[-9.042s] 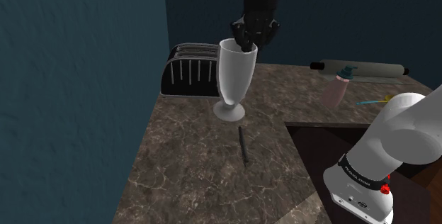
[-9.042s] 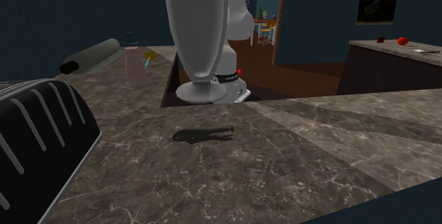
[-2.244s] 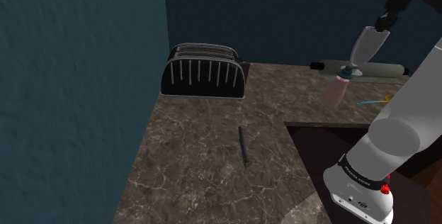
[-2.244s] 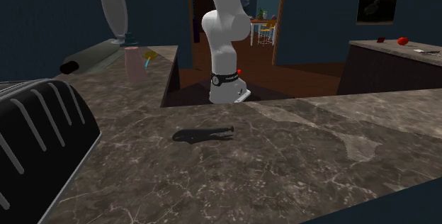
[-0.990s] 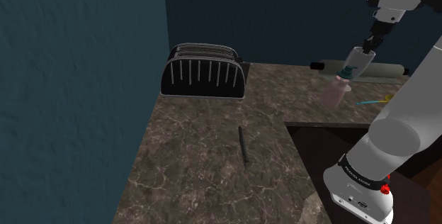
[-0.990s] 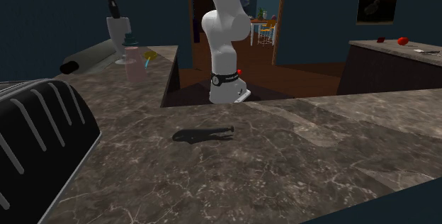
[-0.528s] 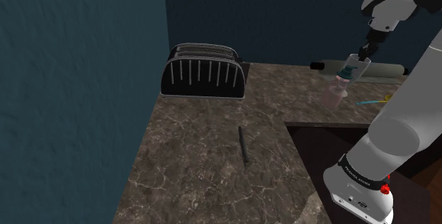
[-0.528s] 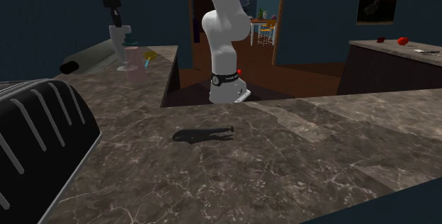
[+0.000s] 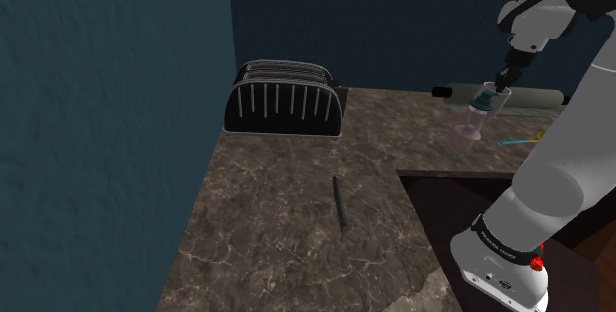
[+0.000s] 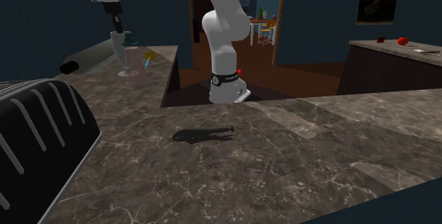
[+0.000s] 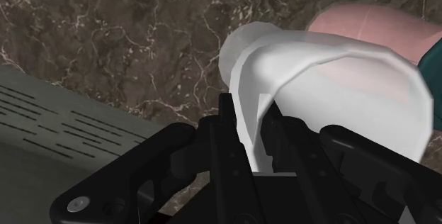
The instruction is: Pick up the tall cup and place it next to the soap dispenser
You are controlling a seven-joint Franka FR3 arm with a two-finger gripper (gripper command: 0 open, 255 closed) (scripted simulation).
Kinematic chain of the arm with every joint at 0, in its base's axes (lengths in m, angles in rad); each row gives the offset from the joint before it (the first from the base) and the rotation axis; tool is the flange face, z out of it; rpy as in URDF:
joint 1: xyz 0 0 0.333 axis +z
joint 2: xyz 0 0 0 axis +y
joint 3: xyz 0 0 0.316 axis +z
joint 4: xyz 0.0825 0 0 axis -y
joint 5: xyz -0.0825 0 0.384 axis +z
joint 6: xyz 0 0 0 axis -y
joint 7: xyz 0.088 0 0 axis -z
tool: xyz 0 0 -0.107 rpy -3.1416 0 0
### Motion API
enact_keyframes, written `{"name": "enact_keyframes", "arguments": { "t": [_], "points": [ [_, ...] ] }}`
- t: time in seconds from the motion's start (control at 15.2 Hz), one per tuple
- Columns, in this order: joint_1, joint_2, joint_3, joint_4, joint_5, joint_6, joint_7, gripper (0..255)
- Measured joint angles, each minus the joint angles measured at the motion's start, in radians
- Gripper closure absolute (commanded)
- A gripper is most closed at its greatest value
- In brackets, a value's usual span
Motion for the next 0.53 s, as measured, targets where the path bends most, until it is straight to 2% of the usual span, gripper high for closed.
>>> {"name": "enact_keyframes", "arguments": {
  "t": [0.2,0.26,0.53],
  "points": [
    [0.000,0.000,0.000,-0.001,0.000,0.001,0.000,255],
    [0.000,0.000,0.000,-0.001,0.000,0.001,0.000,0],
    [0.000,-0.001,0.000,-0.001,0.000,0.002,0.000,0]
  ]
}}
